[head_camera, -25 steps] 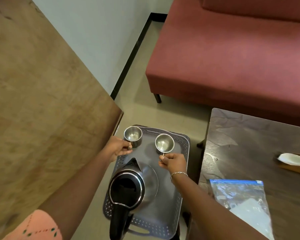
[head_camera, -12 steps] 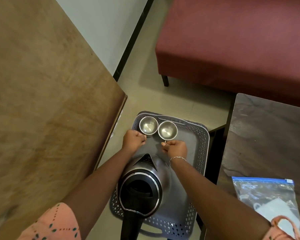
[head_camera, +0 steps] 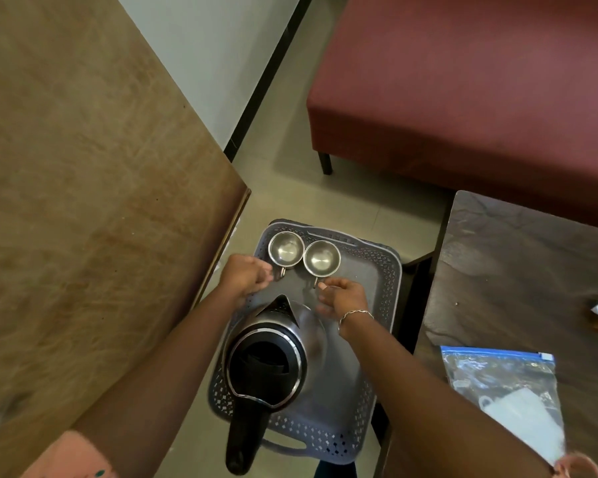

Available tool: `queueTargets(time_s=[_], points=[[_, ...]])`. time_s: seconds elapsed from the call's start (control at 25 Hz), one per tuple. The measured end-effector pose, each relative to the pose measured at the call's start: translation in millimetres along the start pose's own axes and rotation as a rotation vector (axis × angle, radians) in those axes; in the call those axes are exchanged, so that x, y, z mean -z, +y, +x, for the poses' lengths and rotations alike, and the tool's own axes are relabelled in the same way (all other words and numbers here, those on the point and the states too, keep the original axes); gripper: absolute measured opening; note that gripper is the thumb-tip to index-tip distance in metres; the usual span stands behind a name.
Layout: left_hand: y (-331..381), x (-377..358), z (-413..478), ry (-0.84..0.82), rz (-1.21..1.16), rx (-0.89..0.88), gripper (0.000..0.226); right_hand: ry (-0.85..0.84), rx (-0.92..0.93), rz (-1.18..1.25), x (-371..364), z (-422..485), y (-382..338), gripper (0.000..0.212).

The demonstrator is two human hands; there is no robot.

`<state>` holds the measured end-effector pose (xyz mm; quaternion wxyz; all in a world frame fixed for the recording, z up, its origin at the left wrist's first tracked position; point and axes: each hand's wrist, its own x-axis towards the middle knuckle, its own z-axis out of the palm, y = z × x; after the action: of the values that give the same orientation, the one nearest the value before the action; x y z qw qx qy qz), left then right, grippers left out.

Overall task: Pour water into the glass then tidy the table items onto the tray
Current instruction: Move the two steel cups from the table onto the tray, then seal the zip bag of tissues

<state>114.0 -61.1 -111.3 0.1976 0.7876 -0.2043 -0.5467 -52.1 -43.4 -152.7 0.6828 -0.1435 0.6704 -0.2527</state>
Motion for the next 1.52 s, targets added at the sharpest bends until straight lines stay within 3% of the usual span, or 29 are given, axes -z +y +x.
queueTargets(time_s=[0.12, 0.24, 0.4, 0.56, 0.72, 0.8, 0.92, 1.08, 1.2, 1.44, 1.52], points=[[3.3, 12.7, -37.3, 0.186, -0.161, -0.192, 0.011, -0.035, 0.081, 0.073, 33.1, -31.5, -6.0, 0.018], [7.6, 10.0, -85.4, 0.409, -0.317, -0.443, 0.025, -0.031, 0.205, 0.052, 83.7, -63.8, -4.9, 0.022], [11.2, -28.0, -150.9, 0.505, -0.289, -0.738, 0.025, 0.071, 0.323, 0.007, 167.3, -91.3, 7.6, 0.023], [-4.5, -106.0, -202.4, 0.474, 0.129, -1.013, 0.014, 0.294, 0.416, -0.134, 250.9, -111.5, 23.5, 0.019], [-60.6, -202.3, -232.7, 0.118, 0.675, -1.200, 0.028, 0.546, 0.406, -0.502, 313.8, -121.6, 54.4, 0.017], [-98.1, -245.7, -240.4, -0.131, 1.031, -1.174, 0.053, 0.606, 0.305, -0.593, 341.9, -121.8, 74.5, 0.020], [-140.7, -281.2, -231.4, -0.425, 1.384, -0.983, 0.074, 0.540, 0.114, -0.576, 368.0, -118.7, 99.0, 0.031], [-160.8, -297.8, -209.3, -0.452, 1.525, -0.846, 0.085, 0.334, 0.002, -0.481, 372.1, -109.4, 110.9, 0.046], [-167.1, -305.8, -198.3, -0.468, 1.584, -0.775, 0.085, 0.284, 0.011, -0.371, 366.8, -101.5, 111.0, 0.049], [-179.5, -318.5, -190.1, -0.446, 1.612, -0.711, 0.088, 0.226, 0.011, -0.366, 363.3, -93.1, 109.4, 0.015], [-180.5, -320.3, -189.2, -0.445, 1.601, -0.707, 0.090, 0.240, 0.041, -0.431, 359.4, -90.6, 110.0, 0.014]])
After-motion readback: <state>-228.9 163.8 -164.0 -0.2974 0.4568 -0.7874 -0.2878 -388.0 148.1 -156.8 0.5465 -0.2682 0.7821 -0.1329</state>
